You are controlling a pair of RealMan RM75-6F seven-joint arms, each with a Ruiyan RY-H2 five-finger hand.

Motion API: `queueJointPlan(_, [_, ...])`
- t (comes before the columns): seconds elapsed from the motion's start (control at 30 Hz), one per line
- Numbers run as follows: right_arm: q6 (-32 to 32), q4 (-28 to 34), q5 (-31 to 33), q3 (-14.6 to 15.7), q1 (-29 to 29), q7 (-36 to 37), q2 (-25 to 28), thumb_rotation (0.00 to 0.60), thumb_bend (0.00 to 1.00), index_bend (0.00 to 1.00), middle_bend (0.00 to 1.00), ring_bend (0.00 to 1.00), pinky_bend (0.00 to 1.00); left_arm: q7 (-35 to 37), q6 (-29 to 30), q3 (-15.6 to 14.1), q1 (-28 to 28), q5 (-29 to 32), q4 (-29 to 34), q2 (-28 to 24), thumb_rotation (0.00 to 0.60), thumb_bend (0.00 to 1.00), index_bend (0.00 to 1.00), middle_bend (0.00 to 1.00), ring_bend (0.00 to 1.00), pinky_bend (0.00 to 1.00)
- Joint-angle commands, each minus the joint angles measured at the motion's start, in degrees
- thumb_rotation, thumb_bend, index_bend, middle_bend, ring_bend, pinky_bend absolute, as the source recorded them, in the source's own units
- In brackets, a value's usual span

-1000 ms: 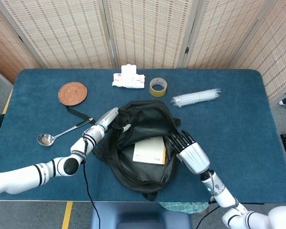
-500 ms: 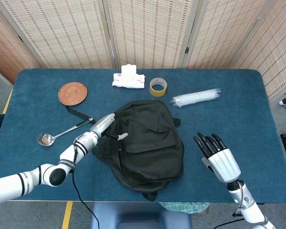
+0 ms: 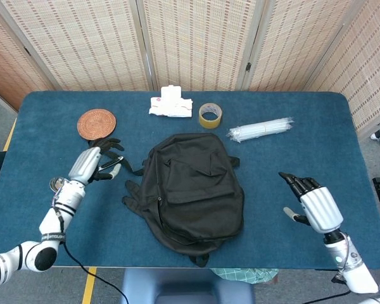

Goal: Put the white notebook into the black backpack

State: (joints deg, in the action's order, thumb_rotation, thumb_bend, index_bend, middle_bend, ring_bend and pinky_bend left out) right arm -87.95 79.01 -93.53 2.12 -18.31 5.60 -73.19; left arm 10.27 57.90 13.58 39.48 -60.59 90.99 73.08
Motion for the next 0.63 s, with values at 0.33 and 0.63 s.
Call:
queueJointPlan(0.33, [4.5,4.3,6.1,-0.1,4.0,7.9,8.6,0.6,0.22,0.07,0.07,0.13,0.08,-5.9,24.6,-10.7,-20.6,-10.9,-0.1,-3.8,0.6,0.41,0.29,0.22,0.13,0.0])
queueJointPlan(0.63, [0.7,8.5,8.5,-0.6,9.3,4.6,9.9,0.6,0.22,0.04,0.05,0.11,0.03,-6.9,35.5,-14.6,-30.4,-16.3,2.2,-3.5,0.6,0.41,0.28,0.21,0.13,0.0])
